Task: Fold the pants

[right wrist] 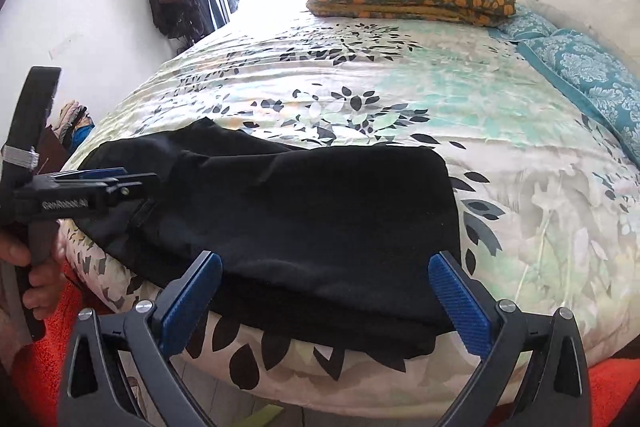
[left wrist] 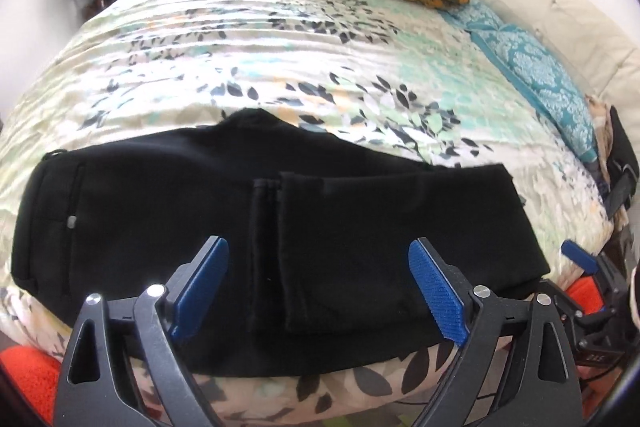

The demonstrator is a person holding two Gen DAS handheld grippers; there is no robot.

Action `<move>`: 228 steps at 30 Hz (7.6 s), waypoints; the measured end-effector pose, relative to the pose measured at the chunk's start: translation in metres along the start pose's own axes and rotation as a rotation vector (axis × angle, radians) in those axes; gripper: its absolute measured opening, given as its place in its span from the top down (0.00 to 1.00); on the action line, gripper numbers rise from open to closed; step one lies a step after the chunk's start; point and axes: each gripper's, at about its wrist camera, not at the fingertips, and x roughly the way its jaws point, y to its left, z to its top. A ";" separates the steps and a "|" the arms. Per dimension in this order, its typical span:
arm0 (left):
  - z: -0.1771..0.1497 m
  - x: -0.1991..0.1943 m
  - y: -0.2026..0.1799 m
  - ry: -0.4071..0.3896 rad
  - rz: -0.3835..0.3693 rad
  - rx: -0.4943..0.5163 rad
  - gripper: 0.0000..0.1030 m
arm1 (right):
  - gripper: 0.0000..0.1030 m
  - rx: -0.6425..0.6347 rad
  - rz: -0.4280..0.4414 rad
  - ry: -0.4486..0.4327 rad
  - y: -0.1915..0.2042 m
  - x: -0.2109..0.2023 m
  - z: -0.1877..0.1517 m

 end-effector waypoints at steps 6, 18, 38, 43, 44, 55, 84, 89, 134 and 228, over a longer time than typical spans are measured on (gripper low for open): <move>0.031 -0.059 0.145 -0.106 0.021 -0.347 0.07 | 0.00 0.102 -0.008 -0.015 -0.026 -0.007 0.001; 0.007 0.006 0.283 0.143 0.024 -0.476 0.05 | 0.00 0.116 0.024 0.044 -0.013 0.015 -0.001; -0.014 -0.002 0.295 0.092 -0.017 -0.673 0.78 | 0.00 0.171 0.025 0.035 -0.031 0.014 -0.001; -0.002 -0.048 0.269 0.000 -0.179 -0.693 0.85 | 0.00 0.208 0.027 0.035 -0.040 0.017 0.000; 0.001 -0.055 0.261 -0.010 -0.208 -0.687 0.86 | 0.00 0.221 0.030 0.037 -0.042 0.017 0.000; 0.051 -0.088 0.119 -0.029 -0.426 -0.520 0.88 | 0.00 0.349 0.065 0.011 -0.072 0.011 -0.001; 0.044 -0.029 -0.072 -0.021 -0.129 0.087 0.13 | 0.00 0.358 0.437 0.120 -0.076 0.036 0.007; -0.003 -0.016 -0.022 0.032 -0.029 0.023 0.13 | 0.17 0.315 0.405 0.226 -0.053 0.079 0.017; 0.084 0.097 -0.074 0.032 0.009 0.212 0.02 | 0.40 0.055 0.194 0.121 -0.058 0.068 0.015; 0.018 0.023 -0.056 0.135 -0.251 0.058 0.76 | 0.64 0.348 0.539 0.206 -0.107 0.029 0.017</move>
